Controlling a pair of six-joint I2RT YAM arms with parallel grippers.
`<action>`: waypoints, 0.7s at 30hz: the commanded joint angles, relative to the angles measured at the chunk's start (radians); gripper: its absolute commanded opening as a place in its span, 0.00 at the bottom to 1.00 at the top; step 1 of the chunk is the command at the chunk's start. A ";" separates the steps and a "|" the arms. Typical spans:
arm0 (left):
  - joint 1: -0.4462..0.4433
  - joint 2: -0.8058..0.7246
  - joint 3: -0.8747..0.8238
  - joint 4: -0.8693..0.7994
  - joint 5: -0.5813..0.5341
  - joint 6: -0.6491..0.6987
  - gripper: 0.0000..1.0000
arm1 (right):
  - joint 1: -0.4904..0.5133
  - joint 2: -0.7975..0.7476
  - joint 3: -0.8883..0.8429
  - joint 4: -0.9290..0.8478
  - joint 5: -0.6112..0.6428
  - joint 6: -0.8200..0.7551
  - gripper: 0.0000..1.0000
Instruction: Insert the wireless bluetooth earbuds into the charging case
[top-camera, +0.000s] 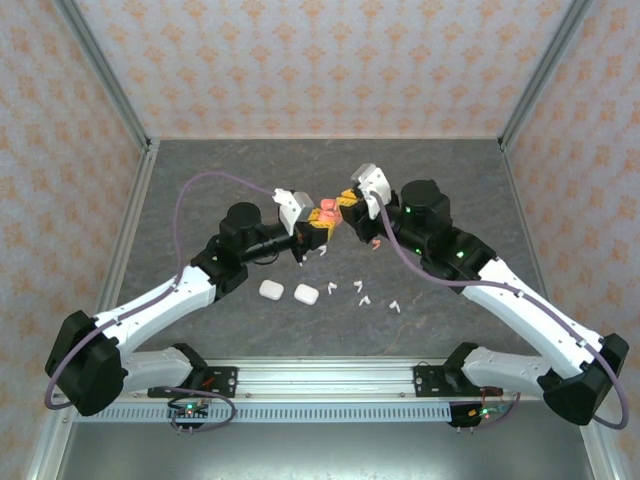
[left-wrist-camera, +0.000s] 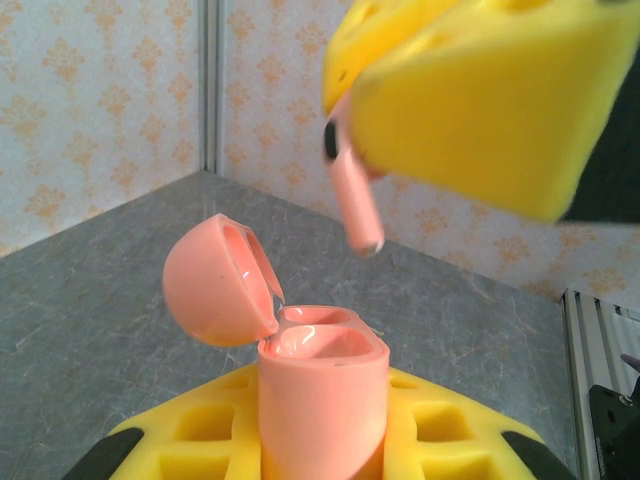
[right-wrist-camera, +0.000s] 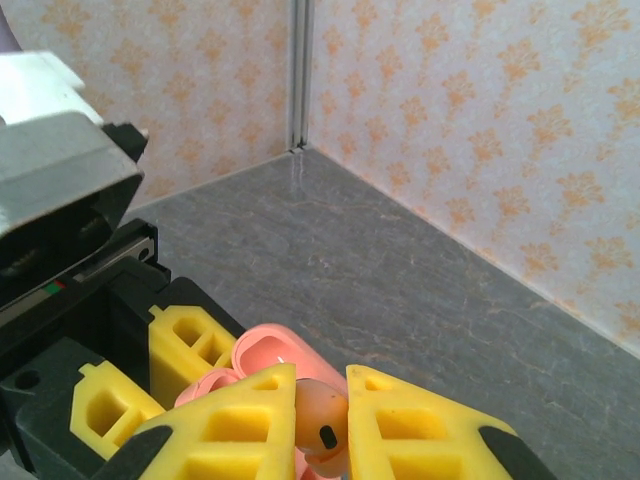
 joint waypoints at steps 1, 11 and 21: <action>-0.006 0.000 0.035 0.041 0.016 -0.005 0.00 | 0.009 0.008 0.024 0.040 -0.014 -0.020 0.15; -0.007 -0.002 0.036 0.037 0.016 -0.004 0.00 | 0.012 0.026 0.006 0.067 -0.047 0.016 0.15; -0.008 -0.002 0.038 0.041 0.015 -0.004 0.00 | 0.014 0.032 -0.005 0.038 -0.090 0.037 0.15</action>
